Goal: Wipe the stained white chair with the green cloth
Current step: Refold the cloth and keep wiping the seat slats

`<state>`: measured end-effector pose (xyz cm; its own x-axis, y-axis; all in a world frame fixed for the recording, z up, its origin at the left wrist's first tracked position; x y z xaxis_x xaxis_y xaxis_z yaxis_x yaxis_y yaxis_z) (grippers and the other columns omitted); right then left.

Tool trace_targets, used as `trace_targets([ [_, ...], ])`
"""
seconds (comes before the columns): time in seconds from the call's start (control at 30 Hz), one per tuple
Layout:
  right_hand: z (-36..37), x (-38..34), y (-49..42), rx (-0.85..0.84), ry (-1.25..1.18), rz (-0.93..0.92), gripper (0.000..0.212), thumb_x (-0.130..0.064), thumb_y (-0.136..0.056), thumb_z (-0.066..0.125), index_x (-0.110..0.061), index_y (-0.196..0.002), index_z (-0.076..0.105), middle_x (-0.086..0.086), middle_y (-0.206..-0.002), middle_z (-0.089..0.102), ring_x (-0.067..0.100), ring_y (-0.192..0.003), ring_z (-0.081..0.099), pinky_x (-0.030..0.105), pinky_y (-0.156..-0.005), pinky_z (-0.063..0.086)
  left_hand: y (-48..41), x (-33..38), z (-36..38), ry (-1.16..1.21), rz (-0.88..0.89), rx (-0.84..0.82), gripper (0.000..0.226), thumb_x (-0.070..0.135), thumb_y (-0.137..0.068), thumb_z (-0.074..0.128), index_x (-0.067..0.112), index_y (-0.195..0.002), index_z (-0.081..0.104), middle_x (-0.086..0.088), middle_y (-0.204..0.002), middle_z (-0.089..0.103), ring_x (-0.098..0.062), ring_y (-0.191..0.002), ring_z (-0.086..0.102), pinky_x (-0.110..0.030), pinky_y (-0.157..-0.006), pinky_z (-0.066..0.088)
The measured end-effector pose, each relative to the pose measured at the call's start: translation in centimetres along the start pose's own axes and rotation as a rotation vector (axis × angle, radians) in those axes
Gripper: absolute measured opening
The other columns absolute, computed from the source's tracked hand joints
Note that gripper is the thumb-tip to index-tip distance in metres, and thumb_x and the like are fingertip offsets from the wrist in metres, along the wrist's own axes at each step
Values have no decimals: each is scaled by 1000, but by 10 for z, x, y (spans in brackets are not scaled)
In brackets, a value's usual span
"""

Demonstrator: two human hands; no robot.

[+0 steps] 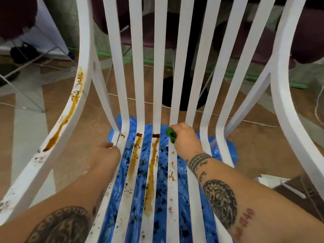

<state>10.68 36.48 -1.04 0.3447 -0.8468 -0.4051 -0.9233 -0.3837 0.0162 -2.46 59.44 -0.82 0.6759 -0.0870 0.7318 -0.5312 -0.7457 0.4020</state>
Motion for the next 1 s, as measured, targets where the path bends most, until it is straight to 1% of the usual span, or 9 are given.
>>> trace_targets([
  [0.1,-1,-3,-7,-68,123,-30,50,10,-92,49,-15,-135,57,12,-124,47,38,-109,49,48,-89,47,0,-1,0,7,-10,8,36,11,-91,55,21,-125,60,-9,-85,65,-27,-64,58,-36,-66,54],
  [0.23,-18,-14,-13,-338,234,-8,17,-2,-97,51,-10,-108,61,13,-105,53,33,-91,57,38,-72,42,0,-7,-6,42,-40,7,44,10,-93,54,18,-136,56,-10,-90,63,-27,-71,58,-33,-67,52],
  [0.3,-32,-14,-15,-482,286,10,21,-9,-100,51,-9,-115,65,12,-105,62,29,-88,58,37,-71,47,0,-9,-10,55,-40,-2,45,8,-93,53,16,-137,54,-7,-85,59,-23,-70,55,-29,-64,47],
  [0.4,-53,-11,-19,-355,188,33,36,-7,-98,55,-15,-133,61,14,-122,65,31,-102,62,37,-81,54,1,-13,-17,49,-51,7,23,5,-89,53,16,-107,62,-7,-80,58,-24,-69,54,-30,-66,47],
  [0.5,-48,-12,-15,-151,7,38,36,-13,-95,66,-15,-131,59,15,-116,67,34,-103,64,42,-84,57,-4,-19,-16,42,-77,6,14,2,-89,50,7,-78,58,-12,-74,53,-25,-60,44,-27,-59,35],
  [0.63,-11,-9,4,-115,-78,66,36,-9,-96,64,-13,-132,61,14,-123,61,37,-111,59,49,-96,52,-11,-28,-10,27,-45,41,15,14,-93,55,7,-96,68,-19,-96,69,-26,-73,57,-34,-65,46],
  [0.77,-11,-12,10,-203,60,18,41,-4,-96,61,-15,-136,61,12,-126,56,37,-109,58,46,-95,52,-10,-30,-7,12,-22,-21,11,16,-96,60,23,-104,63,-6,-81,61,-20,-66,53,-28,-61,45],
  [0.9,-23,-19,20,-415,78,81,31,-18,-102,58,-8,-132,60,15,-121,63,31,-103,63,45,-90,56,-10,-34,-10,34,-34,-47,16,11,-91,69,18,-106,70,-4,-76,61,-20,-61,54,-28,-59,48],
  [1.0,-27,-21,24,-390,43,124,36,-27,-101,62,-10,-132,58,14,-122,64,30,-104,63,43,-91,57,-6,-34,-13,48,-27,-54,17,10,-89,73,16,-105,71,-6,-73,63,-21,-58,55,-27,-56,49],
])
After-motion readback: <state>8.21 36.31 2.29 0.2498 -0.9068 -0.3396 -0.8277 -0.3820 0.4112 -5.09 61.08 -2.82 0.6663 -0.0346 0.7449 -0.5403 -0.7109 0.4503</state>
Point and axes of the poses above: each hand's wrist, its own y-axis away from the middle knuckle, its own z-axis out of the palm, x = y × z, the point moved 4 cm from there along -y, towards the middle knuckle
